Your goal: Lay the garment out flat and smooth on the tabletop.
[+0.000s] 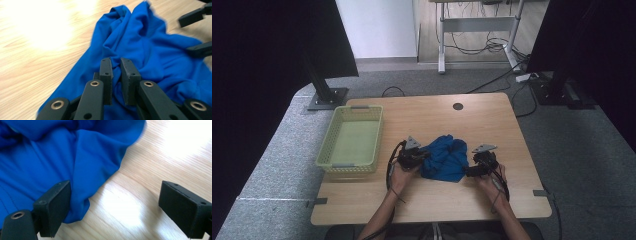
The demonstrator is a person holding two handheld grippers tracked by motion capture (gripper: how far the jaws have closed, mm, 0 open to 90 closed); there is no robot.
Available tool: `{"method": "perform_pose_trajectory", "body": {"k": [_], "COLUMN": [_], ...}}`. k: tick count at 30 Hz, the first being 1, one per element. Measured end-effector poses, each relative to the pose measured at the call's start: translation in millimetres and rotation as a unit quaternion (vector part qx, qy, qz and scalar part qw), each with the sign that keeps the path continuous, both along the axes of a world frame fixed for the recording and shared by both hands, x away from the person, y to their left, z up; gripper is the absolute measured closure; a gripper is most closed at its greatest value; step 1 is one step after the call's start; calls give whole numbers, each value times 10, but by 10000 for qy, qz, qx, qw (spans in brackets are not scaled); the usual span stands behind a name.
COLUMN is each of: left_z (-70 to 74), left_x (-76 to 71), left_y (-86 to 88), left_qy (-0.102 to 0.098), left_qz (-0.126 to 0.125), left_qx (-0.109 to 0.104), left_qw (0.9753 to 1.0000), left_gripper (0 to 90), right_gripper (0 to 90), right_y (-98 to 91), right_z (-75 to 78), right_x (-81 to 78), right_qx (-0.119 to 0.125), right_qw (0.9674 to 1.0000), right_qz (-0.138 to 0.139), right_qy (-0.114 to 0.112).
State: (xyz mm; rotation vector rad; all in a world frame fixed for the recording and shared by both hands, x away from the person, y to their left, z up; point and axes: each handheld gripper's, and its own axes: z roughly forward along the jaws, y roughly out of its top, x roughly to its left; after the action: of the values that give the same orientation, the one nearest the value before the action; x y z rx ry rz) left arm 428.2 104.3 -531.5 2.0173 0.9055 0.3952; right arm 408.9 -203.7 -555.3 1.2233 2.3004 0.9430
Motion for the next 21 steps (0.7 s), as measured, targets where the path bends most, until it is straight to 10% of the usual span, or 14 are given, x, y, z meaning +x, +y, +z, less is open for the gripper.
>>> {"method": "perform_pose_trajectory", "body": {"k": [21], "left_z": [-172], "left_x": [-214], "left_y": [540], "left_qy": [182], "left_qz": [471], "left_qx": [243], "left_qw": [9984], "left_gripper": [700], "right_gripper": [126], "right_y": [-347], "right_z": [26], "right_x": [-80], "right_qx": [-39], "right_qw": [9993], "right_qz": [-371], "right_qy": [-4]}}
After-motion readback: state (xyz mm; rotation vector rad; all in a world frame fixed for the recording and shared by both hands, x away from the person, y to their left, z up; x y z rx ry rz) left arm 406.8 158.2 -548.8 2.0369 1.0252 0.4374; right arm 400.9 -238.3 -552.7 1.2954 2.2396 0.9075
